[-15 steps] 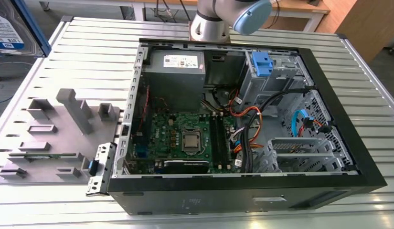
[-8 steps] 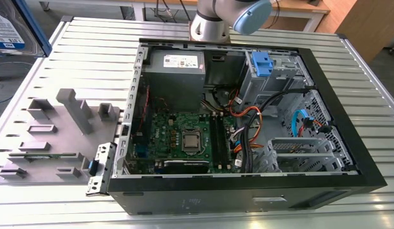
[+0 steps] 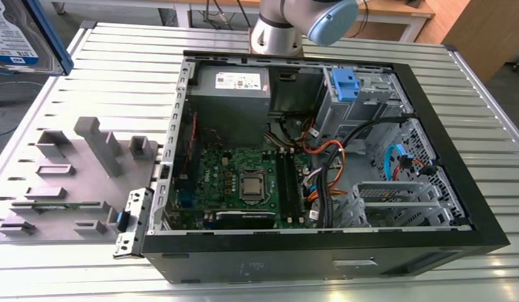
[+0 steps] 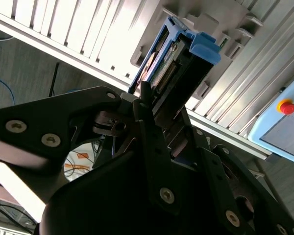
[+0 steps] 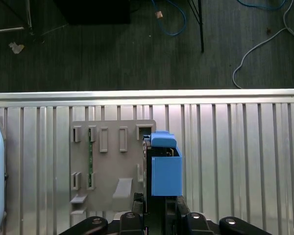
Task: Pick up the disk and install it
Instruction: 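Pick up the disk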
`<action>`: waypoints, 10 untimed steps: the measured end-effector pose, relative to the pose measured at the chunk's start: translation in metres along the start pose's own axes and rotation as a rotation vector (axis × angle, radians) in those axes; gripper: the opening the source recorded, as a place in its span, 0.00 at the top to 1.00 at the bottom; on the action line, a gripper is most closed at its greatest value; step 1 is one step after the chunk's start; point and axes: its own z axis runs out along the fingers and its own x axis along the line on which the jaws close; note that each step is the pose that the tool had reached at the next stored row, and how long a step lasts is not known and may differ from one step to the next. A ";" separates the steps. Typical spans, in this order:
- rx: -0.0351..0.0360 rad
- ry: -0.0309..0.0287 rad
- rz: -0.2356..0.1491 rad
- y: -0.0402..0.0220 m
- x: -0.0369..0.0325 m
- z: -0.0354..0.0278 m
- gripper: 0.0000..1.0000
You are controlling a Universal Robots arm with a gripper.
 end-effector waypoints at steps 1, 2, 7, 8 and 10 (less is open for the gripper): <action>0.0000 0.0000 0.000 -0.0012 0.0000 0.0000 0.65; 0.0001 0.0000 0.000 -0.0022 -0.0001 0.0000 0.65; 0.0001 -0.0001 0.000 -0.0079 -0.0003 -0.0002 0.65; 0.0001 0.0000 0.000 -0.0092 -0.0003 -0.0002 0.65; 0.0001 -0.0001 0.000 -0.0118 -0.0004 -0.0003 0.65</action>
